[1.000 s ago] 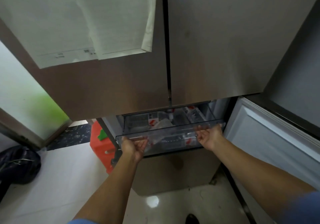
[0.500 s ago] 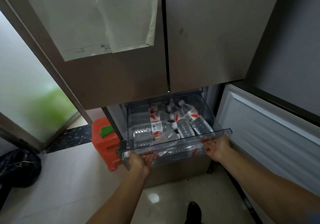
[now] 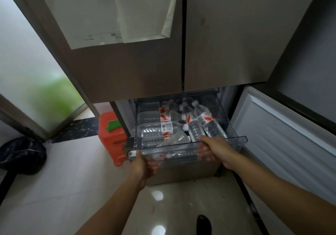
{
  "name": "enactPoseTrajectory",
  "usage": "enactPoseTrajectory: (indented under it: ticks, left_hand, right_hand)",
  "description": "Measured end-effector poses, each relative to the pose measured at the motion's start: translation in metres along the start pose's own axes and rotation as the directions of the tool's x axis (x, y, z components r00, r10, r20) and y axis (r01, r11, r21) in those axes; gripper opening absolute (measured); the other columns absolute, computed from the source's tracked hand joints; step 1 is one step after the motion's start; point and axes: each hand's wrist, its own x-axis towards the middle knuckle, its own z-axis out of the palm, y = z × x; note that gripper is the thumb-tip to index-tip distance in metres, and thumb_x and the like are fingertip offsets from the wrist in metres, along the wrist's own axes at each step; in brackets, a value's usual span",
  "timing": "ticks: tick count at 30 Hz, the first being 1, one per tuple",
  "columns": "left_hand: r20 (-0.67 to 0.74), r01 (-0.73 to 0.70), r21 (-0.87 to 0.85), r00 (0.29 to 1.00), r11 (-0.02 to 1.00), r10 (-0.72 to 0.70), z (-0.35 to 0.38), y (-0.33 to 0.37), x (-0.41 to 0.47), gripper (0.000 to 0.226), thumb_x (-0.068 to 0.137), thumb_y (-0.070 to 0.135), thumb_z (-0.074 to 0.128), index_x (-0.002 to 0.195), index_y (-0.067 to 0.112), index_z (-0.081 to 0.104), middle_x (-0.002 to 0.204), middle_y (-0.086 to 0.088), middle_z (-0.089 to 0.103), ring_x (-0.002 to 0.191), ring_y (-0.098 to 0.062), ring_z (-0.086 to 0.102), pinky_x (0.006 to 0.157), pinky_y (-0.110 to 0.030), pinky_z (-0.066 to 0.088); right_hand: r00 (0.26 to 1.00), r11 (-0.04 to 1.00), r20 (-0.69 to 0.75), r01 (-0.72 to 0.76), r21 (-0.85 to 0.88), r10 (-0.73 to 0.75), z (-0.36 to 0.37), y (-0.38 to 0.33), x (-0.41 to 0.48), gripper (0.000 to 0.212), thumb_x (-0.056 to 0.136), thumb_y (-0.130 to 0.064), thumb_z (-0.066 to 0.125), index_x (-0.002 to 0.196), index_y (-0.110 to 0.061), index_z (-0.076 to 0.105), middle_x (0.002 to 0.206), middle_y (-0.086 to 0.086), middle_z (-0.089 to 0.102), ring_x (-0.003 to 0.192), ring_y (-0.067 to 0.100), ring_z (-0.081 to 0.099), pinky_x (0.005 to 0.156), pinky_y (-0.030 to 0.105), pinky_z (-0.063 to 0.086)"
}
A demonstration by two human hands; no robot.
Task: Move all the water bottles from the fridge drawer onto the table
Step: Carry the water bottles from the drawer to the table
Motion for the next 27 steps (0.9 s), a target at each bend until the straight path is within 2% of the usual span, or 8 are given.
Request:
enactPoseTrajectory:
  ticks: [3, 5, 8, 12, 15, 18, 23, 27]
  left_hand:
    - [-0.047, -0.032, 0.099, 0.998, 0.995, 0.037, -0.009, 0.002, -0.006, 0.05, 0.103, 0.044, 0.03, 0.082, 0.009, 0.058, 0.056, -0.009, 0.062, 0.053, -0.022, 0.057, 0.054, -0.028, 0.044]
    - [-0.083, -0.059, 0.159, 0.994, 0.985, 0.073, -0.012, 0.003, -0.01, 0.036, 0.102, 0.036, 0.039, 0.086, 0.009, 0.057, 0.061, -0.011, 0.064, 0.051, -0.021, 0.06, 0.052, -0.026, 0.047]
    - [-0.123, -0.118, 0.222, 0.981, 0.968, 0.148, -0.014, 0.008, -0.012, 0.027, 0.1, 0.027, 0.044, 0.092, 0.004, 0.057, 0.069, -0.014, 0.062, 0.058, -0.026, 0.061, 0.056, -0.03, 0.048]
    - [-0.149, -0.204, 0.305, 0.955, 0.93, 0.258, -0.016, 0.02, -0.015, 0.023, 0.097, 0.017, 0.047, 0.096, -0.002, 0.059, 0.073, -0.016, 0.064, 0.064, -0.026, 0.062, 0.058, -0.032, 0.046]
    - [-0.177, -0.245, 0.372, 0.928, 0.895, 0.328, -0.013, 0.031, -0.013, 0.024, 0.096, 0.014, 0.05, 0.093, -0.008, 0.059, 0.072, -0.017, 0.065, 0.061, -0.024, 0.062, 0.055, -0.03, 0.045]
    - [-0.172, -0.296, 0.418, 0.903, 0.859, 0.395, -0.005, 0.048, -0.007, 0.026, 0.096, 0.012, 0.05, 0.09, -0.012, 0.057, 0.07, -0.018, 0.062, 0.058, -0.023, 0.059, 0.052, -0.029, 0.045]
    - [-0.126, -0.361, 0.516, 0.865, 0.777, 0.486, 0.015, 0.088, 0.008, 0.023, 0.098, 0.011, 0.047, 0.085, -0.003, 0.059, 0.07, -0.015, 0.061, 0.061, -0.021, 0.058, 0.05, -0.023, 0.047]
    - [-0.013, -0.404, 0.672, 0.832, 0.621, 0.555, 0.035, 0.109, 0.033, 0.02, 0.099, 0.016, 0.048, 0.088, 0.003, 0.06, 0.078, -0.016, 0.066, 0.073, -0.03, 0.065, 0.066, -0.04, 0.056]
  right_hand:
    - [0.977, 0.97, -0.076, 0.187, -0.158, -0.201, 0.009, -0.041, 0.03, 0.032, 0.091, -0.038, 0.06, 0.086, -0.007, 0.067, 0.082, 0.01, 0.072, 0.071, 0.02, 0.07, 0.059, 0.029, 0.051]
    - [0.969, 0.96, -0.113, 0.195, -0.203, -0.221, 0.008, -0.053, 0.062, 0.032, 0.09, -0.035, 0.063, 0.074, -0.008, 0.065, 0.078, 0.013, 0.07, 0.066, 0.021, 0.065, 0.06, 0.031, 0.049]
    - [0.995, 0.968, -0.057, 0.071, -0.242, -0.087, 0.012, -0.054, 0.113, 0.033, 0.089, -0.039, 0.062, 0.084, -0.007, 0.063, 0.073, 0.014, 0.064, 0.062, 0.024, 0.059, 0.062, 0.036, 0.05]
    - [0.997, 0.974, 0.026, -0.066, -0.216, 0.073, 0.03, -0.043, 0.151, 0.04, 0.091, -0.051, 0.055, 0.103, -0.013, 0.055, 0.087, 0.012, 0.065, 0.07, 0.024, 0.063, 0.057, 0.03, 0.052]
    - [0.99, 0.977, 0.066, -0.112, -0.181, 0.126, 0.04, -0.038, 0.156, 0.041, 0.095, -0.052, 0.046, 0.102, -0.013, 0.058, 0.065, 0.004, 0.054, 0.052, 0.016, 0.049, 0.049, 0.026, 0.043]
    - [0.986, 0.985, 0.096, -0.125, -0.121, 0.137, 0.039, -0.032, 0.158, 0.04, 0.095, -0.049, 0.048, 0.102, -0.011, 0.057, 0.059, 0.003, 0.048, 0.047, 0.013, 0.043, 0.043, 0.023, 0.039]
    - [0.998, 0.993, 0.004, 0.061, -0.1, -0.061, 0.024, -0.035, 0.153, 0.03, 0.098, -0.033, 0.046, 0.089, -0.007, 0.061, 0.069, 0.01, 0.06, 0.057, 0.02, 0.055, 0.047, 0.026, 0.046]
    - [0.93, 0.918, -0.114, 0.314, -0.242, -0.349, -0.016, -0.033, 0.146, 0.032, 0.096, -0.015, 0.046, 0.064, -0.014, 0.054, 0.067, 0.008, 0.056, 0.069, 0.024, 0.054, 0.062, 0.032, 0.041]
